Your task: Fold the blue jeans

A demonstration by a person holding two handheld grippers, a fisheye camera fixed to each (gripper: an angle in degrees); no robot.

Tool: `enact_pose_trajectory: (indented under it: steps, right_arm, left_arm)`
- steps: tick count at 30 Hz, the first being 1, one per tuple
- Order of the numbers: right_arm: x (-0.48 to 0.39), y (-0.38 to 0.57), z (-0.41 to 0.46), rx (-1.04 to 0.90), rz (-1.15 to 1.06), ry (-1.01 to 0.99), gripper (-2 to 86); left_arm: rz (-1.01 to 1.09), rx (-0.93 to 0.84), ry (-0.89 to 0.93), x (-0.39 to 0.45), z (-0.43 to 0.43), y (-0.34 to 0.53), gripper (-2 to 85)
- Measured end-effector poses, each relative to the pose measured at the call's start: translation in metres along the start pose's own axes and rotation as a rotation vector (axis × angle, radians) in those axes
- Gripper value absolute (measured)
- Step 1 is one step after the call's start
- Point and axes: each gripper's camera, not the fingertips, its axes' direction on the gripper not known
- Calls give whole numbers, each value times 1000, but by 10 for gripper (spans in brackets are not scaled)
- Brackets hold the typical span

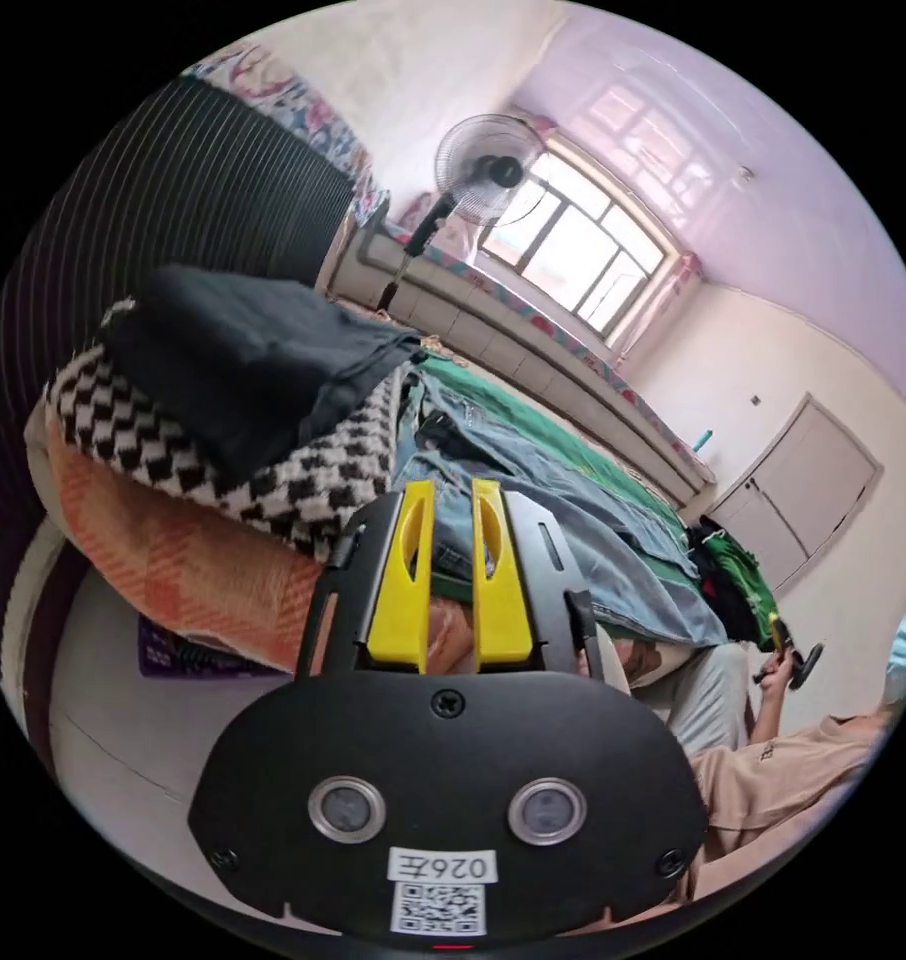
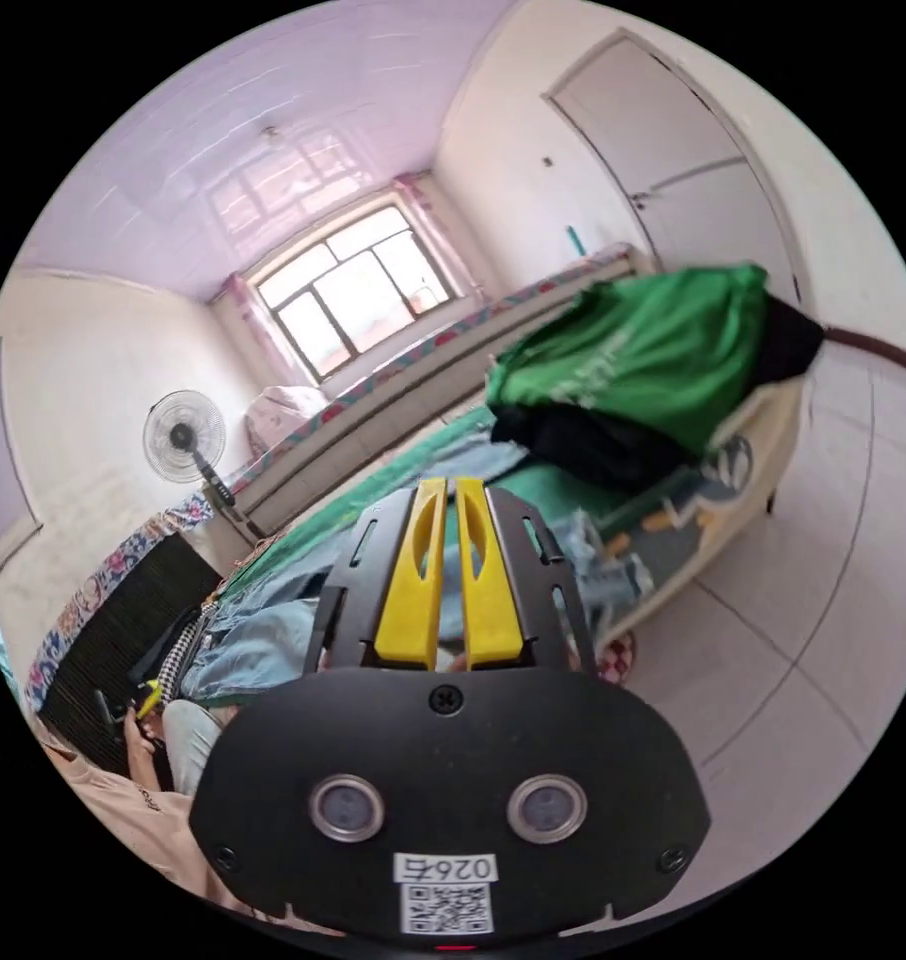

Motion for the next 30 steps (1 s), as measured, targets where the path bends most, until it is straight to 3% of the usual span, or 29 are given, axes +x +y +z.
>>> enact_pose_trajectory:
  steps: [8,13,30]
  right_arm:
    - [118,-4,-22,-109,300,-99,77]
    - [139,-36,-25,-170,350,-173,120]
    - [144,-120,-67,-263,420,-326,151]
  left_arm:
    - [-59,-112,9,-13,43,-20,129]
    - [-94,-226,87,-30,92,-45,167]
    - [-115,-227,81,-40,95,-67,180]
